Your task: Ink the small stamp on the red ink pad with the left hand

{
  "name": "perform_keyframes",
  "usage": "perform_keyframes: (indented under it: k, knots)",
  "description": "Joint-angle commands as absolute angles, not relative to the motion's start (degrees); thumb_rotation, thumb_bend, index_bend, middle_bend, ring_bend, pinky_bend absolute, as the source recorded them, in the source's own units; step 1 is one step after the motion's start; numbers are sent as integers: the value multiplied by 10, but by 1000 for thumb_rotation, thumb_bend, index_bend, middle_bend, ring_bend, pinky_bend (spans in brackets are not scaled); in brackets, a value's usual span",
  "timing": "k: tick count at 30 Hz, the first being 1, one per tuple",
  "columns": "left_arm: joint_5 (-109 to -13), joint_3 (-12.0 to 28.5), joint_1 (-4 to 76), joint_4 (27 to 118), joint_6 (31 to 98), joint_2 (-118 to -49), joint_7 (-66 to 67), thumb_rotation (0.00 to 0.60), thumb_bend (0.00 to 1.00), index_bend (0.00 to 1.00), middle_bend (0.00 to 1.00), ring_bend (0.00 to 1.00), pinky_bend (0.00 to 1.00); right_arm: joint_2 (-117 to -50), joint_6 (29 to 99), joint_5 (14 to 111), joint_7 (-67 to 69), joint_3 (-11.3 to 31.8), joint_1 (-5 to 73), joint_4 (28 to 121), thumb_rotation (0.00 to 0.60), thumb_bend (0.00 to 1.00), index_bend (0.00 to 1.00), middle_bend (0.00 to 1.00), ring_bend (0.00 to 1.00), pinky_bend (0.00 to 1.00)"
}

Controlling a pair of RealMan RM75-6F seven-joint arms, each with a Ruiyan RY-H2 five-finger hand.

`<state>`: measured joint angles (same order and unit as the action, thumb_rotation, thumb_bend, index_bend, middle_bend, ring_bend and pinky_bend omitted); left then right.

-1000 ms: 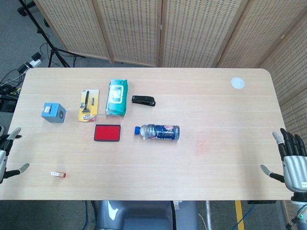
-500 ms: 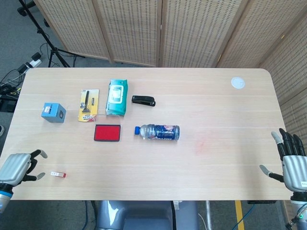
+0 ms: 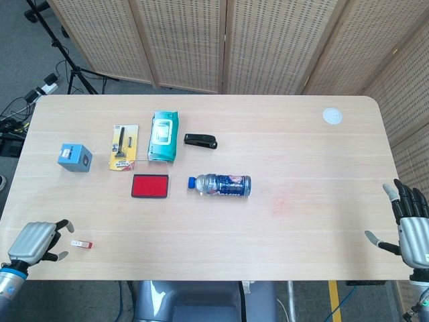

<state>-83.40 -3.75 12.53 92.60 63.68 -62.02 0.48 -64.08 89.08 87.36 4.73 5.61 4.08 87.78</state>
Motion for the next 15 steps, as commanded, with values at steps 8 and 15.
perform_keyframes:
  k: [8, 15]
  knots:
    - [-837, -40, 128, 896, 637, -643, 18, 600, 156, 459, 970, 989, 901, -639, 891, 873, 50, 56, 40, 879, 600, 0, 0, 0, 0, 0]
    - [-839, -44, 127, 862, 638, -670, 32, 600, 159, 484, 970, 988, 901, -638, 890, 872, 53, 56, 40, 879, 600, 0, 0, 0, 0, 0]
